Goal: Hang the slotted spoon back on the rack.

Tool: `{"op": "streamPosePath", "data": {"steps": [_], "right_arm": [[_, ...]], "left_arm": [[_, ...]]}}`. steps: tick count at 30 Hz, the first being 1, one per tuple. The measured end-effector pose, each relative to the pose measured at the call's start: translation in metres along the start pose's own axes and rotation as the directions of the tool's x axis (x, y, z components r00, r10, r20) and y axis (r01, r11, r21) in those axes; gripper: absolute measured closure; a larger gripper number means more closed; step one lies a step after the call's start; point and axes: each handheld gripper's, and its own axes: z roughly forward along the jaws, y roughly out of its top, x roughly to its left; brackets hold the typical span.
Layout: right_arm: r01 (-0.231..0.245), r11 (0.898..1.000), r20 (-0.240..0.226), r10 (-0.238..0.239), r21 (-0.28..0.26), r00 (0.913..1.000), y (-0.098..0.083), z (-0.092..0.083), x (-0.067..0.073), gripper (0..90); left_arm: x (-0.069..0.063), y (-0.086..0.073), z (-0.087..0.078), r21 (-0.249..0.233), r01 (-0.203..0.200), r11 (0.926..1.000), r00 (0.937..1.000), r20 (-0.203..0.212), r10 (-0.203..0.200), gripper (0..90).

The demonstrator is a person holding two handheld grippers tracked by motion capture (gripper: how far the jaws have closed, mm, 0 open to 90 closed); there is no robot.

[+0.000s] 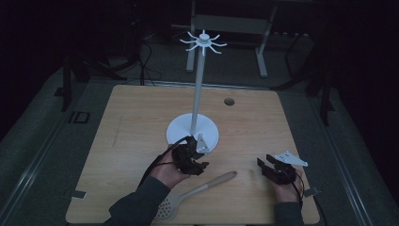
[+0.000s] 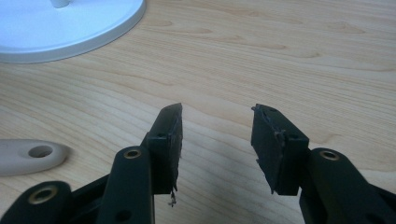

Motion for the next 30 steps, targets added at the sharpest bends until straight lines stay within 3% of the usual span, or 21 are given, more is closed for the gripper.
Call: {"op": "streamPosePath", "data": {"steps": [11,19,26,30], "right_arm": [[-0.006,1.000,0.013,0.006,0.008,0.9999,-0.001,-0.001,-0.001,52.9],[-0.012,1.000,0.011,0.012,0.001,0.9999,-0.001,-0.003,-0.003,51.7],[-0.019,1.000,0.008,0.019,-0.001,0.9998,-0.001,-0.003,-0.004,50.9],[-0.025,1.000,0.008,0.025,-0.004,0.9997,-0.002,-0.003,-0.004,50.8]], "left_arm": [[-0.003,0.004,0.024,0.096,-0.017,0.9953,0.9994,0.031,0.015,58.3],[-0.009,0.007,0.038,0.183,-0.036,0.9825,0.9978,0.060,0.026,60.9],[-0.016,0.012,0.047,0.221,-0.059,0.9734,0.9959,0.081,0.042,61.2],[-0.020,0.013,0.053,0.245,-0.072,0.9668,0.9934,0.104,0.048,65.7]]}}
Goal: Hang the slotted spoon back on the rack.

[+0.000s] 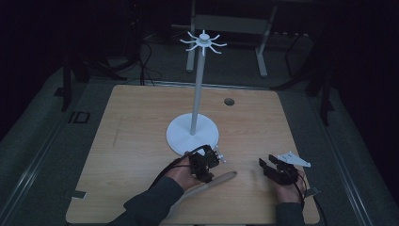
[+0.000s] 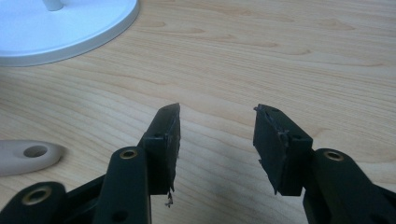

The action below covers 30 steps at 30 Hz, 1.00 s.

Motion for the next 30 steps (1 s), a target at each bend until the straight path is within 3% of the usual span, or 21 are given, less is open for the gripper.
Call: {"op": "streamPosePath", "data": {"steps": [18,30], "right_arm": [[0.000,1.000,-0.007,0.000,0.003,1.0000,-0.001,0.001,0.000,50.0],[-0.001,1.000,-0.007,0.001,0.006,1.0000,-0.001,0.001,-0.001,49.6]], "left_arm": [[-0.005,0.007,0.026,0.120,-0.019,0.9925,0.9991,0.039,0.014,68.1],[-0.007,0.010,0.038,0.166,-0.037,0.9855,0.9979,0.058,0.027,68.8]]}}
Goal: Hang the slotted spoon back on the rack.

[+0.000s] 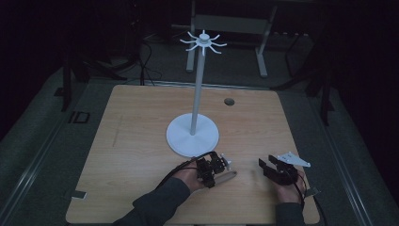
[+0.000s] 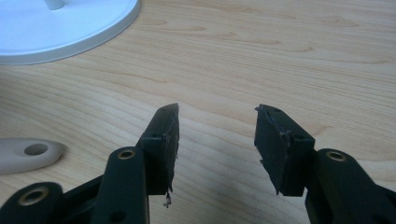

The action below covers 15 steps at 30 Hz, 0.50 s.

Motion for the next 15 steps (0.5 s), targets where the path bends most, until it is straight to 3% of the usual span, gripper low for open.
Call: {"op": "streamPosePath", "data": {"steps": [7,10,15], "right_arm": [[0.000,1.000,0.000,0.000,0.002,1.0000,0.000,0.000,0.000,49.5],[0.002,1.000,0.002,-0.002,0.001,1.0000,-0.001,0.001,0.000,49.4],[0.000,1.000,0.004,0.000,0.001,1.0000,-0.001,0.000,0.000,49.3]], "left_arm": [[-0.002,0.004,0.006,0.006,0.001,1.0000,0.9999,0.016,-0.001,68.6],[-0.006,0.007,0.012,0.032,-0.016,0.9994,0.9998,0.014,0.016,68.5],[-0.011,0.008,0.020,0.065,-0.027,0.9976,0.9994,-0.021,0.028,70.0]]}}
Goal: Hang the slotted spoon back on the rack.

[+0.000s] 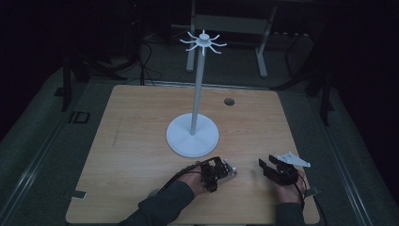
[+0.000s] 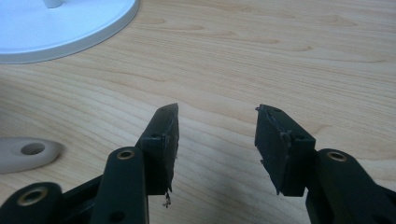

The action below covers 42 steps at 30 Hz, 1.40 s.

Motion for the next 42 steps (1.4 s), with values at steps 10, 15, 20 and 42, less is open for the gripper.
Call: {"op": "streamPosePath", "data": {"steps": [10,15,20,42], "right_arm": [[0.002,1.000,-0.001,-0.002,0.000,1.0000,0.000,0.000,0.000,49.3],[0.003,1.000,-0.001,-0.003,0.005,1.0000,-0.001,0.001,0.000,49.2],[0.004,1.000,0.000,-0.004,0.006,1.0000,-0.001,0.001,0.000,49.2],[0.007,1.000,0.020,-0.007,0.015,0.9998,-0.002,0.004,0.001,50.1]], "left_arm": [[0.005,-0.008,0.000,-0.052,0.057,0.9970,0.9978,0.037,-0.055,73.7],[0.006,-0.012,-0.010,-0.090,0.065,0.9938,0.9978,0.020,-0.064,73.9],[0.012,-0.019,-0.024,-0.162,0.108,0.9808,0.9939,-0.005,-0.111,73.9],[0.029,-0.047,-0.078,-0.486,0.233,0.8420,0.9373,-0.118,-0.328,74.1]]}}
